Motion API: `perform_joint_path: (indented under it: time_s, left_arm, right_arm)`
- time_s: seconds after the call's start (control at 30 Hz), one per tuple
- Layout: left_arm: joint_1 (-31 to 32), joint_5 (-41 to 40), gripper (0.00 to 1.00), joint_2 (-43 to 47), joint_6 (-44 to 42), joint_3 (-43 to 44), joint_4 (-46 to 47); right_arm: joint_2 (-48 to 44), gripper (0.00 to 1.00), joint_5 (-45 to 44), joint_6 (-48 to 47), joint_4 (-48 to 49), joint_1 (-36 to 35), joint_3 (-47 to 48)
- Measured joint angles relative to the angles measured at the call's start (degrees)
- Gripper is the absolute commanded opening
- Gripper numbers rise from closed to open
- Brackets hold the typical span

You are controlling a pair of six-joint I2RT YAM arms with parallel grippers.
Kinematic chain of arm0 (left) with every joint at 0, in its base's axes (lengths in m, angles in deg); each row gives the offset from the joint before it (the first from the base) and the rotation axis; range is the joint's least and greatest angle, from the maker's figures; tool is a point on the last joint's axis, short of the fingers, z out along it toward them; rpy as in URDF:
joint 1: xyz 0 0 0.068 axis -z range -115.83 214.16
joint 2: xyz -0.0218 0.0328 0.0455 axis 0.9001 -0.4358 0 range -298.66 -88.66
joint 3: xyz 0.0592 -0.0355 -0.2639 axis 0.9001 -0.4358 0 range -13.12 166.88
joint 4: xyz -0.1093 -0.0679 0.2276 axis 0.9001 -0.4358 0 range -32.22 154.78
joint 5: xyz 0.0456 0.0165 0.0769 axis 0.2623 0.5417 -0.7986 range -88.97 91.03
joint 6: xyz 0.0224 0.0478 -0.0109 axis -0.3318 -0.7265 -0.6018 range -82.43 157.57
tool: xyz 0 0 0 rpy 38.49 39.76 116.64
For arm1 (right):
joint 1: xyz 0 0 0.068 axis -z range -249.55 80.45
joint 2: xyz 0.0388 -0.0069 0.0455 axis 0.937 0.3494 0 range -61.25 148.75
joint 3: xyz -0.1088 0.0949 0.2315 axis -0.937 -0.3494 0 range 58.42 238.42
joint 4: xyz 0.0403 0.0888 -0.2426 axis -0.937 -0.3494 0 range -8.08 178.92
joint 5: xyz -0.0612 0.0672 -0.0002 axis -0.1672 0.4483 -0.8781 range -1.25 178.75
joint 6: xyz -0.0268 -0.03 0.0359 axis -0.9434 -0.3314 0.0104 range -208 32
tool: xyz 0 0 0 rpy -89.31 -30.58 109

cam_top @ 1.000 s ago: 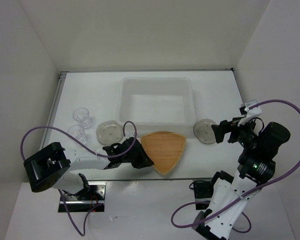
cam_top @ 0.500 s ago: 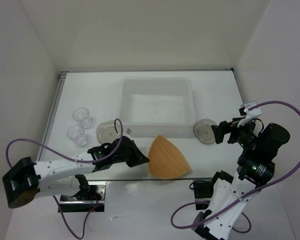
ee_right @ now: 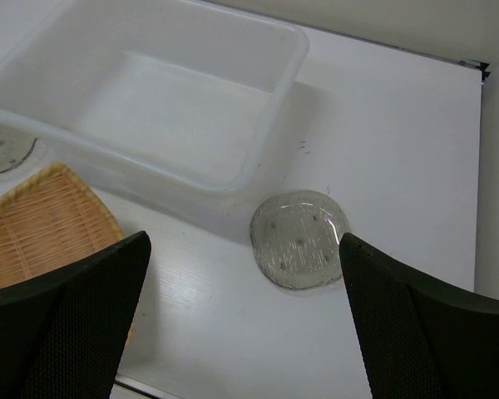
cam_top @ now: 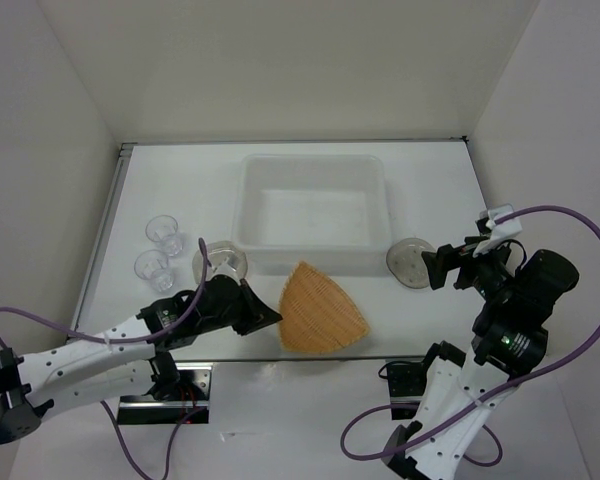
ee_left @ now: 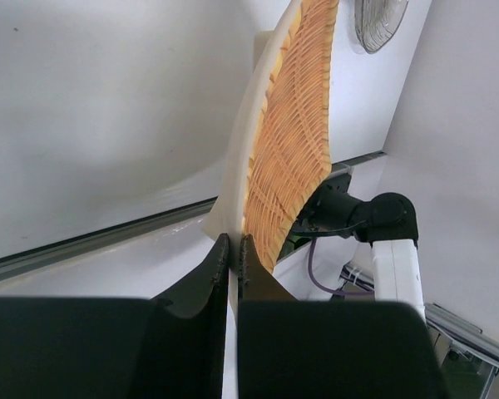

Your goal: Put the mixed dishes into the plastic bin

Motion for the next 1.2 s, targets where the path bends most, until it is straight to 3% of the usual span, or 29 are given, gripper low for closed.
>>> perform_joint_path:
  time_s: [0.2,0.4,0.7,0.9,1.07,1.2]
  left_arm:
    - [0.0,-1.1,0.0,6.3,-0.2,0.4,-4.5]
    - [0.0,-3.6,0.0,5.0,-4.1,12.5,-11.6]
    - [-2.1,-5.4,0.0,-8.6,-10.6,31.6,-12.1]
    - [-11.4,-2.1,0.0,-21.8,-16.2,41.8,-11.0]
    - [-20.6,3.4,0.0,-32.3,-18.7,44.7,-7.8]
    - [-24.4,6.1,0.0,-38.2,-19.5,44.8,-6.1]
  right_arm:
    - [-0.2,0.98,-0.2,0.2,0.0,0.0,0.0]
    - [-0.3,0.98,-0.4,0.4,0.0,0.0,0.0]
    - [-1.5,0.98,-0.6,0.4,0.0,0.0,0.0]
    - [-3.0,0.98,-1.1,0.8,0.1,0.0,0.0]
    - [-5.4,0.98,-1.2,1.3,0.2,0.0,0.2]
    - [-5.4,0.98,-1.3,1.5,0.2,0.8,0.3]
